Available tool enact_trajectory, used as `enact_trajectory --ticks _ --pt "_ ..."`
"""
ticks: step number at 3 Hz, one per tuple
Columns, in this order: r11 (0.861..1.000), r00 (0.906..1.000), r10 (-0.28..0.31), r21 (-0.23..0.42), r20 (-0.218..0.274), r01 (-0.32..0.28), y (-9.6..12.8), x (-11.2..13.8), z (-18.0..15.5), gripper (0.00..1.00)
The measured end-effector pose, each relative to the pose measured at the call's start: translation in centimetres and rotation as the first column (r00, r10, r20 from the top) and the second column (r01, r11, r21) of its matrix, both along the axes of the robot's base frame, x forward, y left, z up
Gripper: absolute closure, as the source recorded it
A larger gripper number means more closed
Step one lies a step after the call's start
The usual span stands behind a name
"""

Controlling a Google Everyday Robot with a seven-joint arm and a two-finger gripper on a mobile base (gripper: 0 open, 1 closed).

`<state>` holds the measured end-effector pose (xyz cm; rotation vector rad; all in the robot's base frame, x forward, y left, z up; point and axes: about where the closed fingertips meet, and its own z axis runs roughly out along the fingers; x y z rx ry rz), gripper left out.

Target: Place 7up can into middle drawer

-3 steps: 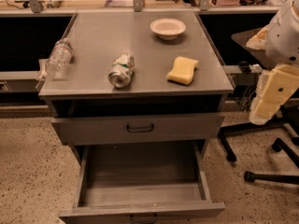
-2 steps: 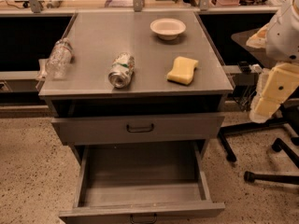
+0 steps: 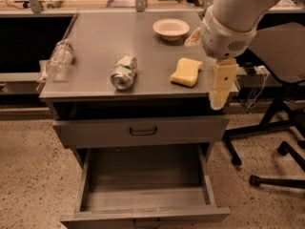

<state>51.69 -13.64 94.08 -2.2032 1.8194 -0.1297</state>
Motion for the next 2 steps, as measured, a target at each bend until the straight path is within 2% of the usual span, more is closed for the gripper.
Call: enact_trajectory --ticks 1,2 --pt "0.994 0.994 0.109 -0.027 -0.008 -0.11 1.63 0.26 -1.24 0.0" --pt "0.994 0.9939 0.11 -0.027 -0.008 -0.11 1.64 0.26 -1.24 0.0"
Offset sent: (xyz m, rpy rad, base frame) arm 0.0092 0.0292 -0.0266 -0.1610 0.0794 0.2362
